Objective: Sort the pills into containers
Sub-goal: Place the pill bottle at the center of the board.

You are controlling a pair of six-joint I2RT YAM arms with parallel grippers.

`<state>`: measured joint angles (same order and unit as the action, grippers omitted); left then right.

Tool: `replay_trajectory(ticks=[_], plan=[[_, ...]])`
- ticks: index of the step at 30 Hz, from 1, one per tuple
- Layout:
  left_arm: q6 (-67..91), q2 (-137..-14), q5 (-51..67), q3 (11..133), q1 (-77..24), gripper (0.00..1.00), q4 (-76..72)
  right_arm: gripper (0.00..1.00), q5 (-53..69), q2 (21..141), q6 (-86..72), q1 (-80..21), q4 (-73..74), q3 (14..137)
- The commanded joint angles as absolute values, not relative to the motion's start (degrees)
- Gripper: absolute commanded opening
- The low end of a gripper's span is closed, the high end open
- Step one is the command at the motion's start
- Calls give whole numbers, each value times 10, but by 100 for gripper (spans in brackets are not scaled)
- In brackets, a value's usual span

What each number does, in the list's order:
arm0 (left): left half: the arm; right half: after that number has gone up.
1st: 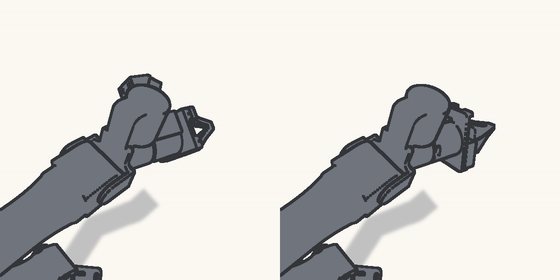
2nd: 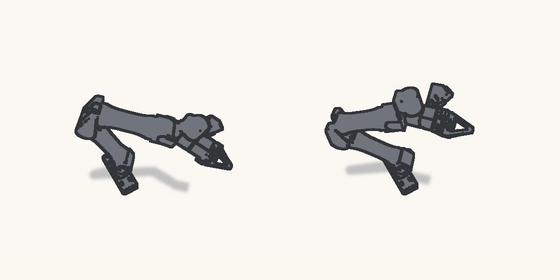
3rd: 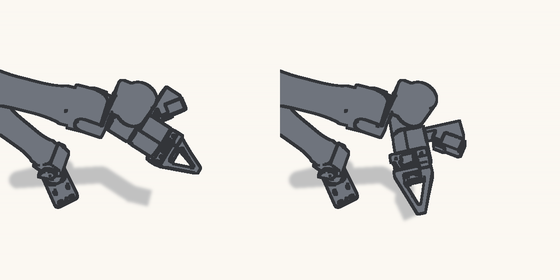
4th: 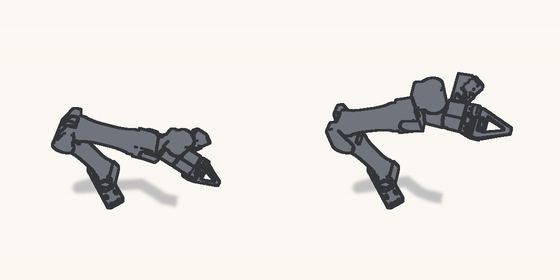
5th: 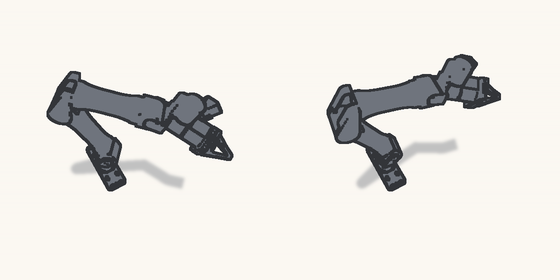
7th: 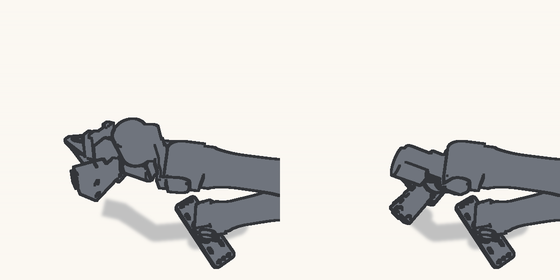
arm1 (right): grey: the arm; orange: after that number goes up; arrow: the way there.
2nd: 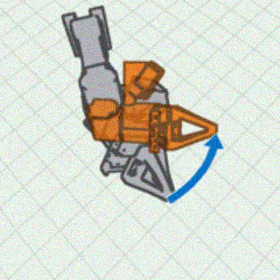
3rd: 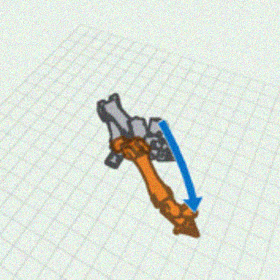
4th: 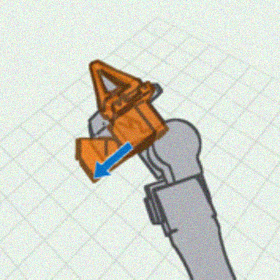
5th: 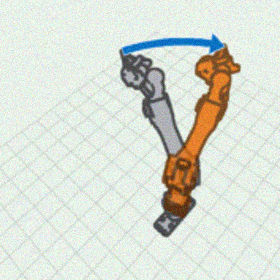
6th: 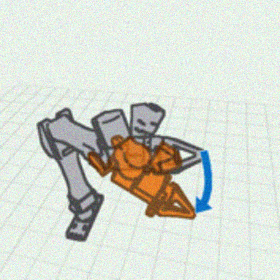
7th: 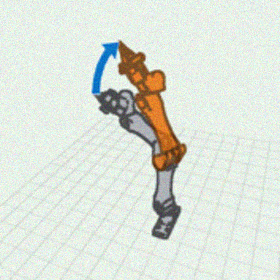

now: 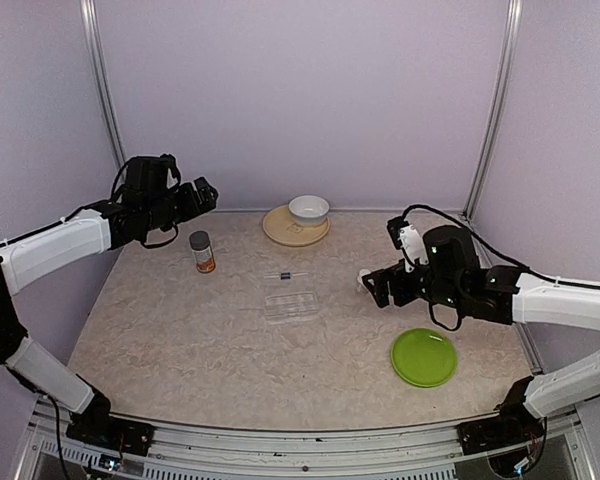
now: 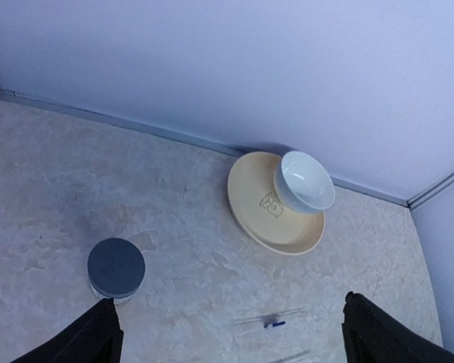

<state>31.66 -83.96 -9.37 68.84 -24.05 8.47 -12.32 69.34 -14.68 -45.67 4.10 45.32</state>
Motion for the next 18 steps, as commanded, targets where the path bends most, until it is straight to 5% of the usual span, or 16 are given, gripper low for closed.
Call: replay_trajectory(ticks=[1, 11, 18], plan=[[321, -845, -22, 613, -239, 99, 12, 100, -143, 688, -191, -455, -41, 392], [283, -872, 26, 605, -318, 99, -4, 100, -165, 691, -221, -453, 34, 409], [269, -878, -4, 591, -392, 99, 1, 98, -177, 794, -202, -420, 0, 434]])
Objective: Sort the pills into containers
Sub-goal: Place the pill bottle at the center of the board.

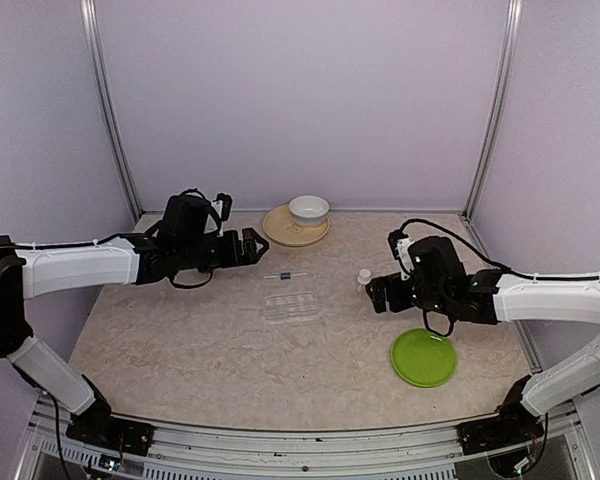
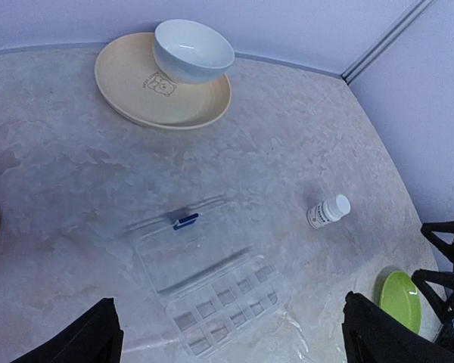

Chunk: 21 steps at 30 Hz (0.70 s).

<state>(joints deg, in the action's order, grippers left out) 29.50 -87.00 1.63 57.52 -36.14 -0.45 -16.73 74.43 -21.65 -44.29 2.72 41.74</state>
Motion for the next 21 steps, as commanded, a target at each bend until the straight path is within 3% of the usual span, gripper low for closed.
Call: replay_trajectory(ticks=[1, 13, 21], plan=[[265, -878, -8, 594, -400, 99, 7, 98, -170, 813, -201, -413, -5, 443], [268, -800, -21, 526, -422, 99, 18, 87, -92, 1029, -174, -356, -20, 598], [274, -736, -34, 478, -423, 99, 20, 67, -57, 1056, -177, -342, -32, 613]])
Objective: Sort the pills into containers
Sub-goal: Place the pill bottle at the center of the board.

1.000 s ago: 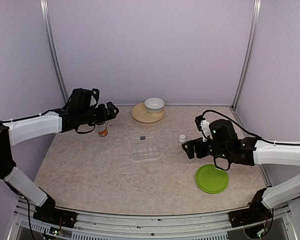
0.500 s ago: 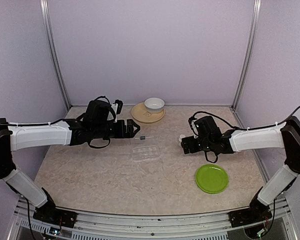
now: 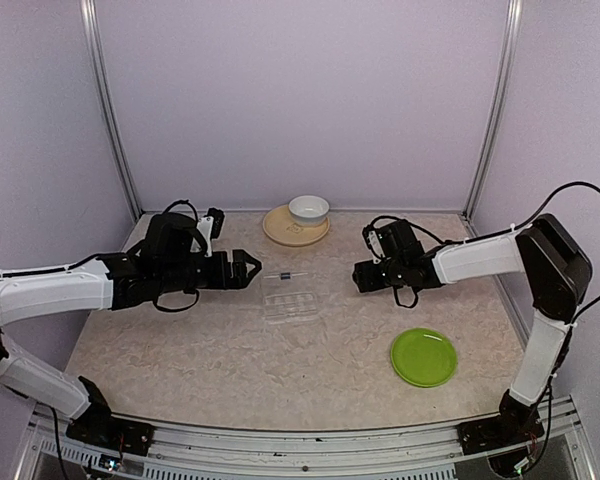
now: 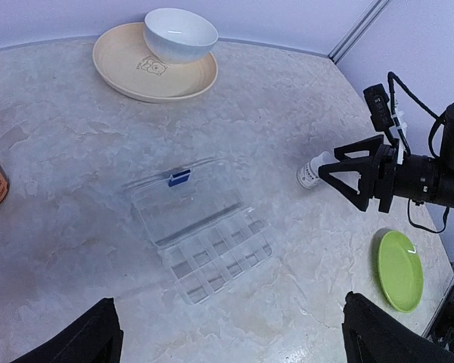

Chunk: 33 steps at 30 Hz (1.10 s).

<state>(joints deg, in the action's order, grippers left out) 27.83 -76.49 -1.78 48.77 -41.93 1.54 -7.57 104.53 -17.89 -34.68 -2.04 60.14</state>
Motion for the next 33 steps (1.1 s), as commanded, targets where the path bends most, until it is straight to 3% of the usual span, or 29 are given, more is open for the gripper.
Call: replay_trajectory(ticks=[1, 4, 12, 19, 33], plan=[[273, -733, -39, 476, -423, 99, 22, 64, -57, 1057, -177, -342, -32, 614], [269, -723, -49, 475, -423, 99, 28, 58, -51, 1060, -178, -342, -34, 614], [263, -713, -57, 455, -423, 99, 26, 26, -46, 1055, -171, -346, -47, 596], [269, -715, -41, 433, -423, 99, 5, 21, -69, 1019, -154, -386, -26, 588], [258, -673, -32, 414, -432, 99, 30, 21, -173, 959, -203, -590, 52, 570]])
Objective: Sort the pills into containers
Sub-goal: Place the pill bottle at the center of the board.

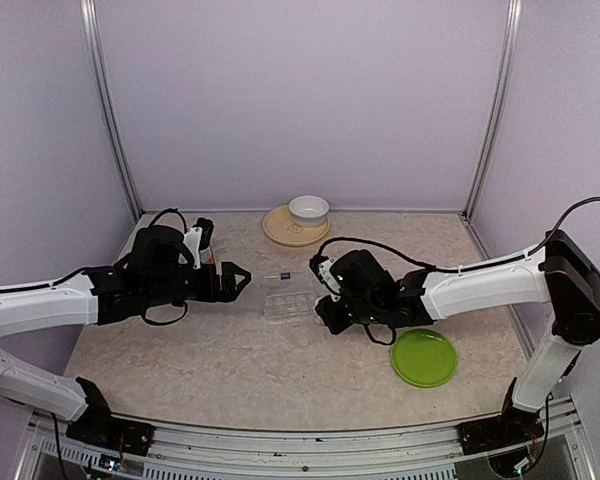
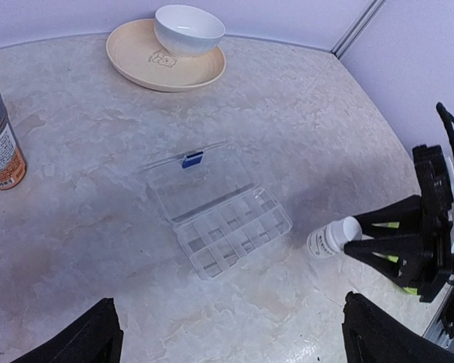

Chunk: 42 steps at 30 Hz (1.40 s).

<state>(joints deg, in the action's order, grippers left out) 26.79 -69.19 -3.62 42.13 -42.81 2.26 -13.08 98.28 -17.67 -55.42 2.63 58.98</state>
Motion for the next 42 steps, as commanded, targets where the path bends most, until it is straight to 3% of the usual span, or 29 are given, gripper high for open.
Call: replay_trajectory(ticks=[1, 11, 32, 34, 39, 42], plan=[[258, -670, -31, 412, -432, 99, 29, 21, -176, 957, -206, -601, 51, 566], [235, -677, -19, 413, -443, 99, 26, 21, -199, 968, -216, -662, 55, 550], [250, -727, -19, 418, -497, 99, -14, 28, -195, 1007, -211, -671, 19, 534], [250, -730, -19, 418, -501, 99, -14, 34, -195, 1005, -212, -672, 21, 533], [247, -737, -18, 418, -508, 99, -15, 62, -192, 977, -217, -674, 20, 524], [241, -739, -13, 419, -509, 99, -14, 72, -192, 945, -217, -675, 18, 510]])
